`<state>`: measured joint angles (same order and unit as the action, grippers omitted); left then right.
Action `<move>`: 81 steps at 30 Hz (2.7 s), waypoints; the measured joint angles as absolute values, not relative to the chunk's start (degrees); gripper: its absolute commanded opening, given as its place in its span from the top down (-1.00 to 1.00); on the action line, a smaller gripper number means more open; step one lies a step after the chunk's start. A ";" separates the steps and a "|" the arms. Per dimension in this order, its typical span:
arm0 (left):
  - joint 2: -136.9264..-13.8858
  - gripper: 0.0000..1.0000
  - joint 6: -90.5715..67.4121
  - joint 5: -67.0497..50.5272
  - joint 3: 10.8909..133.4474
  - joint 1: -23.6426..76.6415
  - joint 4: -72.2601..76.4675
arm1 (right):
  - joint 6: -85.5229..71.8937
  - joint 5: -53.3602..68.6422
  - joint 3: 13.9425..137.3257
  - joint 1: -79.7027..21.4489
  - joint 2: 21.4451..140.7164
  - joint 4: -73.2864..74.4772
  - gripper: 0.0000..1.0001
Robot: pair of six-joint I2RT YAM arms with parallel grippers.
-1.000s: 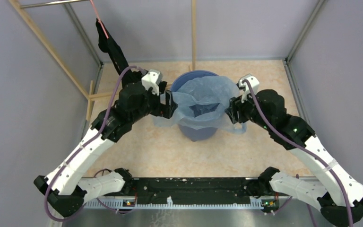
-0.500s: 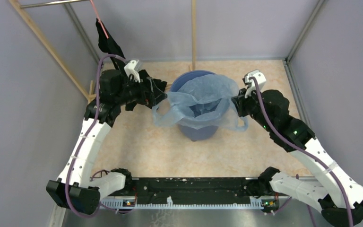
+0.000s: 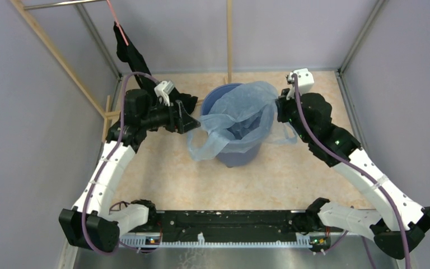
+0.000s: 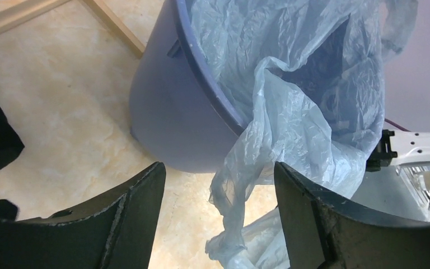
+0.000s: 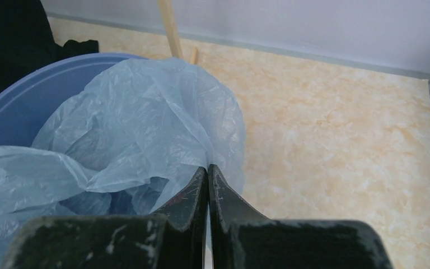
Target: Put the trash bags into the trash bin
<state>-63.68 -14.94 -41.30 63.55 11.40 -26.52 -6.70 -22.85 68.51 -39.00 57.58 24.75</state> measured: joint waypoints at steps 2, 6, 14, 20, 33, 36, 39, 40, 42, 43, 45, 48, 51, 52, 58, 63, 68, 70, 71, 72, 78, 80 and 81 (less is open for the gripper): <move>-63.59 -0.62 -14.85 -42.22 63.11 11.40 -26.57 | -6.72 -23.38 68.79 -39.00 57.82 24.25 1.00; -62.67 -0.47 -14.72 -44.38 63.00 11.40 -26.59 | -6.70 -24.05 68.79 -39.00 57.82 23.62 1.00; -59.77 -0.18 -14.61 -47.11 62.19 11.40 -26.55 | -7.05 -24.14 68.79 -39.00 57.36 22.52 0.99; -59.77 -0.30 -14.68 -48.64 60.75 11.40 -26.59 | -7.22 -23.97 69.17 -39.00 57.21 22.22 0.97; -59.79 1.00 -14.31 -41.67 60.66 11.40 -28.40 | -8.05 -22.85 71.29 -38.98 58.46 22.48 1.00; -59.68 1.00 -14.48 -36.69 61.91 11.40 -28.42 | -8.05 -22.55 74.26 -38.35 60.58 22.59 1.00; -58.94 1.00 -14.98 -30.46 62.15 11.40 -28.27 | -8.40 -20.10 77.56 -34.98 63.61 22.81 1.00; -58.61 1.00 -15.16 -28.08 62.15 11.40 -28.27 | -8.88 -18.61 78.48 -32.93 64.73 22.87 1.00; -58.19 1.00 -15.64 -24.25 62.15 11.40 -28.21 | -9.96 -15.84 80.20 -28.36 67.42 23.22 1.00; -58.11 1.00 -16.01 -23.44 62.13 11.40 -28.01 | -10.48 -14.46 81.21 -26.48 69.12 23.62 1.00; -58.11 1.00 -16.80 -22.55 61.73 11.51 -26.44 | -10.98 -12.62 82.74 -25.04 72.18 23.90 1.00; -58.15 1.00 -18.20 -22.22 60.05 11.49 -24.80 | -10.61 -10.72 84.95 -24.67 76.86 24.05 1.00; -58.74 1.00 -19.92 -23.29 57.23 11.44 -23.27 | -9.43 -9.28 88.44 -24.62 81.78 24.25 1.00; -59.07 1.00 -20.38 -23.59 56.42 11.44 -23.00 | -8.97 -9.04 89.58 -24.60 83.07 24.29 1.00; -59.40 1.00 -21.37 -24.12 52.99 11.44 -22.15 | -7.18 -4.89 97.21 -24.58 90.61 24.45 1.00; -58.78 1.00 -22.46 -24.67 53.10 11.44 -22.00 | -6.48 -3.68 99.66 -24.27 94.74 24.49 1.00; -56.42 1.00 -23.22 -23.16 54.72 11.46 -21.78 | -7.16 -2.74 96.31 -21.78 95.85 23.83 1.00; -55.72 1.00 -24.25 -21.89 55.18 11.44 -21.04 | -8.03 -1.78 93.10 -20.32 95.74 23.11 1.00; -55.64 1.00 -24.95 -21.43 55.20 11.46 -20.43 | -8.45 -1.15 91.55 -19.92 95.70 22.92 1.00; -55.81 1.00 -25.56 -21.19 55.09 11.46 -19.90 | -8.88 -0.45 90.32 -19.66 95.66 22.92 1.00; -59.31 1.00 -27.97 -20.60 51.42 11.46 -17.43 | -11.29 4.23 88.09 -19.68 94.85 22.33 1.00; -60.49 1.00 -28.16 -20.71 50.46 11.46 -17.56 | -12.14 5.67 88.68 -19.68 94.04 22.13 1.00; -60.75 1.00 -28.16 -20.69 50.04 11.46 -17.67 | -12.34 6.28 89.49 -19.68 93.84 22.02 1.00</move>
<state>-60.75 -28.16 -20.69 50.04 11.46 -17.67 -12.34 6.28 89.49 -19.68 93.84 22.02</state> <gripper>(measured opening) 0.006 0.003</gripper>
